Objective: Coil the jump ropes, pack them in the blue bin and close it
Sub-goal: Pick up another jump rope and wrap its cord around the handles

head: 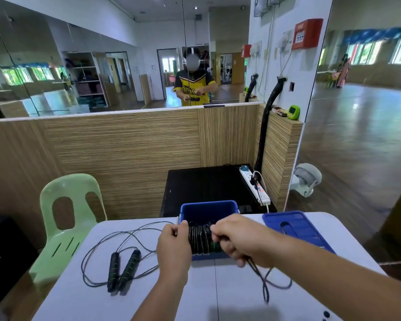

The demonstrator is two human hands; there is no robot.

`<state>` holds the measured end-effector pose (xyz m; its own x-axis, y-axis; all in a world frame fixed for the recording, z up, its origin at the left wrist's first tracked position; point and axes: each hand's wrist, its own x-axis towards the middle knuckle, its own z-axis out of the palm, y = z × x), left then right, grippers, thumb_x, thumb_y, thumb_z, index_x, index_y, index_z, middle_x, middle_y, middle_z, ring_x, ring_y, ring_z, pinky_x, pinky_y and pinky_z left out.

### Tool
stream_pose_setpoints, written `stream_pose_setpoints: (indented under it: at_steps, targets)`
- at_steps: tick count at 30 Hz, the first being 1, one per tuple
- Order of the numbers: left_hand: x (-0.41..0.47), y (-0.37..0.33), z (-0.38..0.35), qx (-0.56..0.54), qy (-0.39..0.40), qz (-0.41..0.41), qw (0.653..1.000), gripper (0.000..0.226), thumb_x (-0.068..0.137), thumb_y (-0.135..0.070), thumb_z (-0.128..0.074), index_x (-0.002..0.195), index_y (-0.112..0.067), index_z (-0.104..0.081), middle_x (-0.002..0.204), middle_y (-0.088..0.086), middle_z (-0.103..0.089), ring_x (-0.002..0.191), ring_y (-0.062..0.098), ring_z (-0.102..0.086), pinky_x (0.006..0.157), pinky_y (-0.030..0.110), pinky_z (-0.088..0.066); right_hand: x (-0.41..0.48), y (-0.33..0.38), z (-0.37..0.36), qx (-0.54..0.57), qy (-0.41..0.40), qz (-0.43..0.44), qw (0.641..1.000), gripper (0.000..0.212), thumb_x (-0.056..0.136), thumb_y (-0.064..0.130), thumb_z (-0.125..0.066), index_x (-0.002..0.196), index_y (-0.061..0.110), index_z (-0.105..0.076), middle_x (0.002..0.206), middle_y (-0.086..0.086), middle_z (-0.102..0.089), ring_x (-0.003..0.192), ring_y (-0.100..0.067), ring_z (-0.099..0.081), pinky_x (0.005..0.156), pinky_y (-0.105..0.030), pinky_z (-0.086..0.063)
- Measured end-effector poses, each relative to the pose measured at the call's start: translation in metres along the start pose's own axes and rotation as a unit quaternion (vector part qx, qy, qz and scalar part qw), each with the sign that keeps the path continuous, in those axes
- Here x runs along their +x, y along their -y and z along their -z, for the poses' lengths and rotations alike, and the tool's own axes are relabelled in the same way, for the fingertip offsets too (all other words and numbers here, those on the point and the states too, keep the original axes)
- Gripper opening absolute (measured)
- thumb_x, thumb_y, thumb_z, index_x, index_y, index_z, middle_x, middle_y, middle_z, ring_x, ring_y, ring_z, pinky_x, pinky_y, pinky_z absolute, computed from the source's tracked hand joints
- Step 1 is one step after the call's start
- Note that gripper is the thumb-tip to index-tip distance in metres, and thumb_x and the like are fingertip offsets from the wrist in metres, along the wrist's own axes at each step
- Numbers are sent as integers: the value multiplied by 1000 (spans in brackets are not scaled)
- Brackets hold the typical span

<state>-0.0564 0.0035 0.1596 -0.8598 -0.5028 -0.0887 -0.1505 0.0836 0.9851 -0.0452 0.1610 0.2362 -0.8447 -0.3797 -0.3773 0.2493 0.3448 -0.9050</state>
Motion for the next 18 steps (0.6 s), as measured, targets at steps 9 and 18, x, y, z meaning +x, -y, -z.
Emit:
stream_pose_setpoints:
  at_steps: [9,18]
  targets:
    - [0,-3,-11,-78,7,56,995,32,99,-35,-56,78,-11,-52,69,8,-55,64,24,-45,57,34,-35,-4,-71,-32,54,-7,77,996,29,108,27,-36,87,12,-51,55,0,-40,46,-13,-34,50,-30,-47]
    - [-21,-21,-11,-121,89,122,981,26,103,-35,-53,89,-14,-54,76,5,-55,58,15,-45,34,20,-30,8,-95,11,-75,52,69,993,36,106,35,-47,76,18,-55,62,2,-47,55,-14,-44,70,-40,-53]
